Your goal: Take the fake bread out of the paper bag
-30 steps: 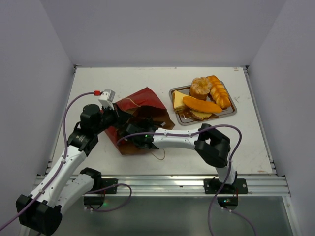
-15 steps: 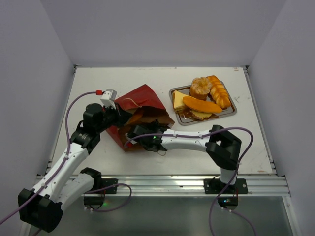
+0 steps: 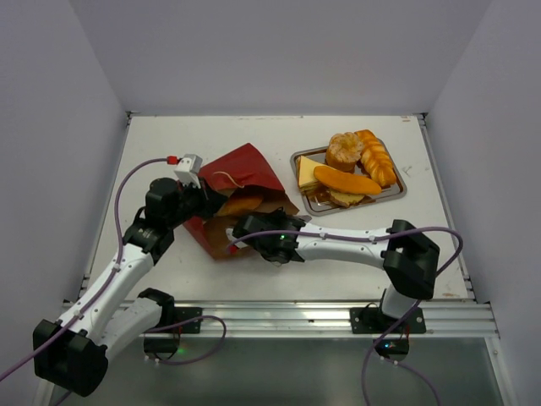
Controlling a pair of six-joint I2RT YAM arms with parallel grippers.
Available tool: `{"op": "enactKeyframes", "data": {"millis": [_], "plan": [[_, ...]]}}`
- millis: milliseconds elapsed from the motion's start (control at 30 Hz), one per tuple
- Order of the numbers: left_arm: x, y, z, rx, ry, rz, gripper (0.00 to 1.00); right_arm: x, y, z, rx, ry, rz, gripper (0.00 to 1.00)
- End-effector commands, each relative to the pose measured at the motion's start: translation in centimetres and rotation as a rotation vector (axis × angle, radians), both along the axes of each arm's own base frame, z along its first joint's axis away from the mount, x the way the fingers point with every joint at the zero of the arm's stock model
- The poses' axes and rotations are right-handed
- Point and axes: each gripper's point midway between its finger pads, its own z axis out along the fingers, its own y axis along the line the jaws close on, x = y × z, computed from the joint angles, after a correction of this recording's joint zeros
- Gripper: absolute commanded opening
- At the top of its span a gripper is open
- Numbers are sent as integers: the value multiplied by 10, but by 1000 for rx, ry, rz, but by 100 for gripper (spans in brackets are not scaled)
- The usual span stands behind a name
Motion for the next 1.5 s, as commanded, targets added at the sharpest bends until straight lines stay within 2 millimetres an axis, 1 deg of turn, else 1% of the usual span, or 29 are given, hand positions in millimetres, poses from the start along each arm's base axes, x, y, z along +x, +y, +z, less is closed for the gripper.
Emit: {"op": "enactKeyframes", "data": {"millis": [0,133,367,700,800,833,933,1000,1100,1133,1167,1233,1333,1367,1467], "plan": [[6,0,2,8,-37,8,0,-3,-13,23,74,-19,-28,0],[8,0,2,3,-37,17,0,-4,-19,31,114,-15,-38,0],[13,2,5,-1,-39,37,0,1,-27,42,162,-9,-62,0],[11,1,2,-2,-33,34,0,0,-42,47,202,24,-89,0],[11,0,0,-5,-28,25,0,-1,-49,41,188,42,-104,0],[11,-1,1,-10,-31,22,0,-1,-52,36,173,50,-107,0],[11,-2,0,-14,-30,17,0,-2,-57,26,154,63,-116,0],[11,-2,0,-14,-30,18,0,-2,-58,24,155,69,-120,1],[10,-2,1,-15,-32,13,0,-3,-56,26,185,85,-126,5],[9,-3,1,-15,-32,12,0,-3,-54,30,205,87,-129,7],[9,-3,0,-15,-30,12,0,-4,-53,30,212,96,-126,12],[9,-3,1,-16,-31,10,0,-3,-52,33,221,93,-128,18],[8,-3,2,-18,-34,8,0,-3,-51,32,216,103,-129,24],[8,-3,2,-20,-34,7,0,-3,-51,31,207,106,-132,27],[7,-3,3,-20,-37,5,0,-4,-52,28,199,110,-134,33]]}}
